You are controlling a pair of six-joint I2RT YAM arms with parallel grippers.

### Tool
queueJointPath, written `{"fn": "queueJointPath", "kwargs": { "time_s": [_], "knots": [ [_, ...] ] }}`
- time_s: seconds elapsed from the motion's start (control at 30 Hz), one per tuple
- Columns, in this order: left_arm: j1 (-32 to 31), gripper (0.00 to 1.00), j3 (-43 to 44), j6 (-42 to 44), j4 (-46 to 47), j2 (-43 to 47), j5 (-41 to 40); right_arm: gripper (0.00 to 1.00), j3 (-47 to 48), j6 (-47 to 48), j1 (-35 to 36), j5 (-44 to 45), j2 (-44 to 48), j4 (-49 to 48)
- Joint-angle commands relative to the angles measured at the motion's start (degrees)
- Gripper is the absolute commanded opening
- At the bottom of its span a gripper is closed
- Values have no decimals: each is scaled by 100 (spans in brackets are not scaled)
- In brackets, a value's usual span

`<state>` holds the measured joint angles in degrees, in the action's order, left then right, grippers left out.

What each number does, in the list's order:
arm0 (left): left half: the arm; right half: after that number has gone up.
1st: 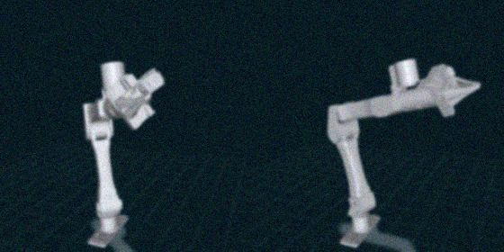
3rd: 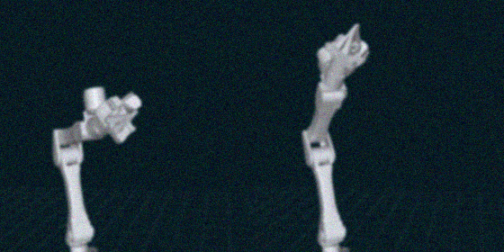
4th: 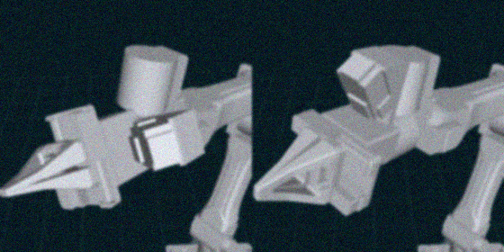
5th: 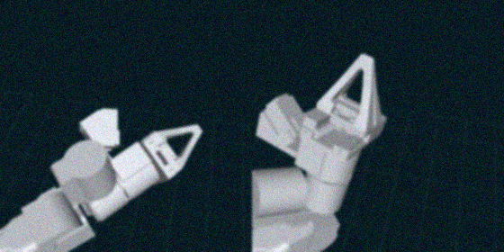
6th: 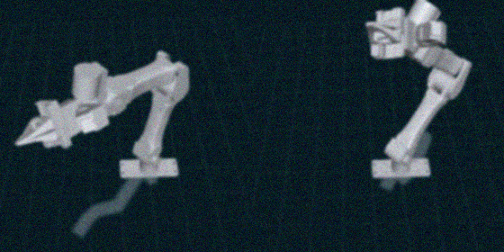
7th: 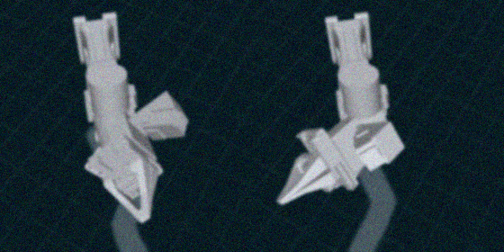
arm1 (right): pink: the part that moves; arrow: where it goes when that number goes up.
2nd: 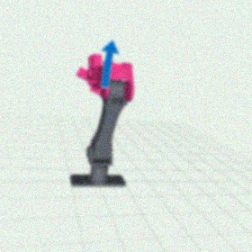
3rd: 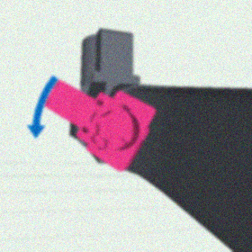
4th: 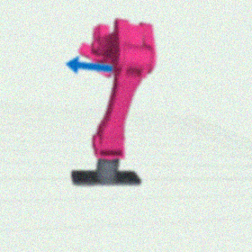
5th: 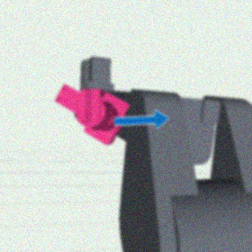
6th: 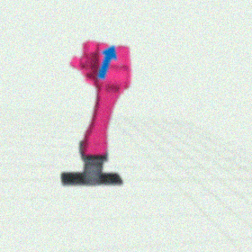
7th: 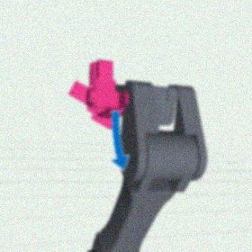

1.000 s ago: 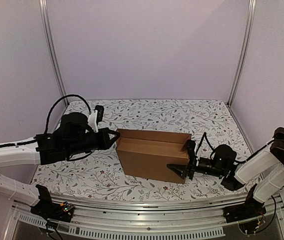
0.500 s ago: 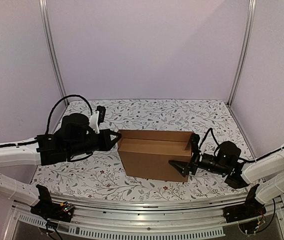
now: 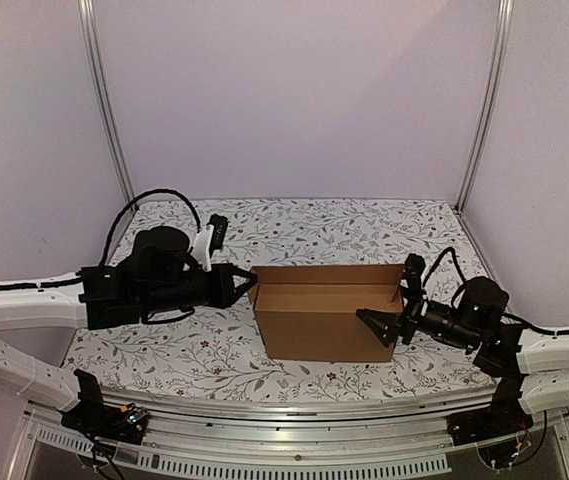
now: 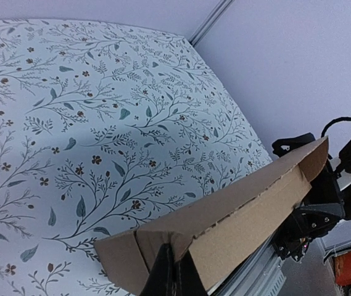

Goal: Fold the paper box

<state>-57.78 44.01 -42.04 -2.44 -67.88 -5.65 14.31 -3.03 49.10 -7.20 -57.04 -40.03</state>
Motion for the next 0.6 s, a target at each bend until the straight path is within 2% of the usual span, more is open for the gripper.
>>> {"fn": "queueJointPath", "kwargs": {
  "time_s": [0.0,0.17,0.4,0.57],
  "knots": [
    [-233,0,-268,-61,-1825,-420,584,99,-54,-123,-1,453,471,1171],
    [-234,0,-162,-143,-1827,-560,583,99,-101,-199,0,938,1172,1993],
    [-249,0,62,-199,-1828,-746,583,99,338,-493,0,1626,2237,3715],
    [-260,0,188,-199,-1878,-806,426,99,859,-892,3,1600,2457,4623]
  ]
}}
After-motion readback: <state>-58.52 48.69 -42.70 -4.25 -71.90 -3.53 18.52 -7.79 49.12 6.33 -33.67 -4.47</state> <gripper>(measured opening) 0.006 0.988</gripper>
